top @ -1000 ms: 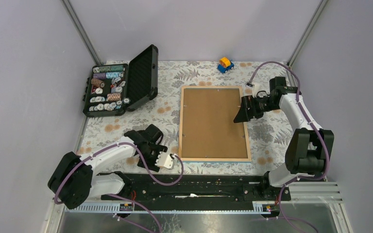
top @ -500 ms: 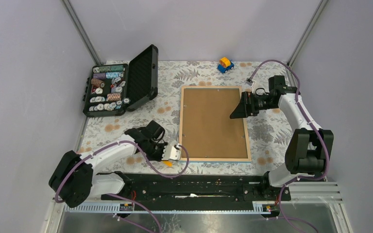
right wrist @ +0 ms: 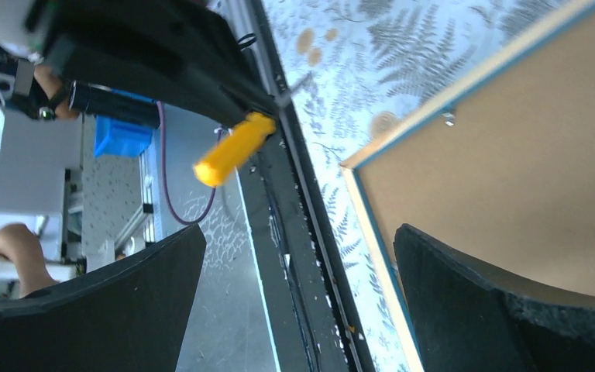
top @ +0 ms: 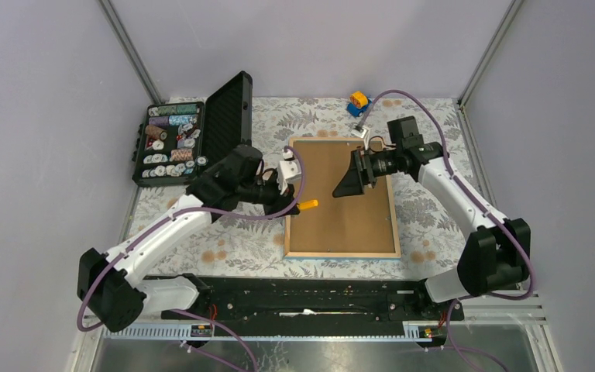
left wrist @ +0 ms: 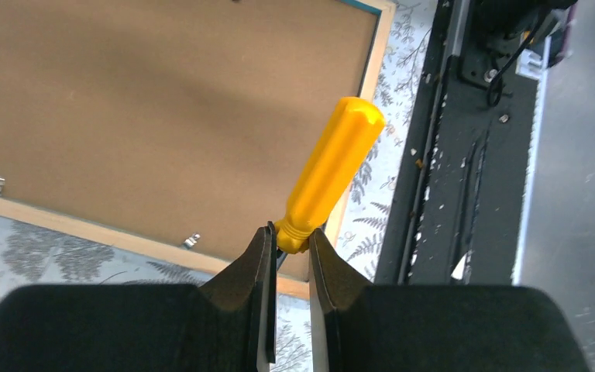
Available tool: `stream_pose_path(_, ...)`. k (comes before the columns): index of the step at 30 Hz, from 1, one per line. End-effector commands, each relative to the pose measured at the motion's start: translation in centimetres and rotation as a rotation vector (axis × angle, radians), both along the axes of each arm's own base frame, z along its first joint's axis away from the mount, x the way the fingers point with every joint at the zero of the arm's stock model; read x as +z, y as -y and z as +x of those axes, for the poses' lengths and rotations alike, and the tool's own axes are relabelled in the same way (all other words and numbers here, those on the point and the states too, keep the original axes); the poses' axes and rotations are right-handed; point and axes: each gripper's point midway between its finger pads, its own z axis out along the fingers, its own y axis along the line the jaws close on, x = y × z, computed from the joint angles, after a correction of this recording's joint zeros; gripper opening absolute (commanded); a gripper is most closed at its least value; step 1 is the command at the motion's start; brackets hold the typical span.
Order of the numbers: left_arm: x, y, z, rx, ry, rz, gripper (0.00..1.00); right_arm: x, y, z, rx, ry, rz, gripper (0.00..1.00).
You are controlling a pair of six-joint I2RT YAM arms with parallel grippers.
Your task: Take the photo out of the frame
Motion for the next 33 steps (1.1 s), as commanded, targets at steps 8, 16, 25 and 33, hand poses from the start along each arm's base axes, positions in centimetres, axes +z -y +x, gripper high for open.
stream_pose_path(8, 4.2, 3.6, 0.6, 0.019, -0.172, -0.189, 0.0, 3.0, -4.7, -4.0, 0.14, 0.106, 0.055, 0.95)
stream_pose_path(16, 4.4, 3.9, 0.5, -0.003, -0.205, -0.209, 0.0, 2.0, -5.8, -3.0, 0.107, 0.144, -0.018, 0.69)
stream_pose_path(25, 4.2, 4.2, 0.4, -0.002, -0.256, -0.221, 0.0, 1.6, -6.3, -2.3, 0.077, 0.133, -0.035, 0.6)
stream_pose_path(33, 4.5, 4.5, 0.5, -0.008, -0.271, -0.224, 0.0, 1.8, -6.4, -2.5, 0.078, 0.122, -0.027, 0.22)
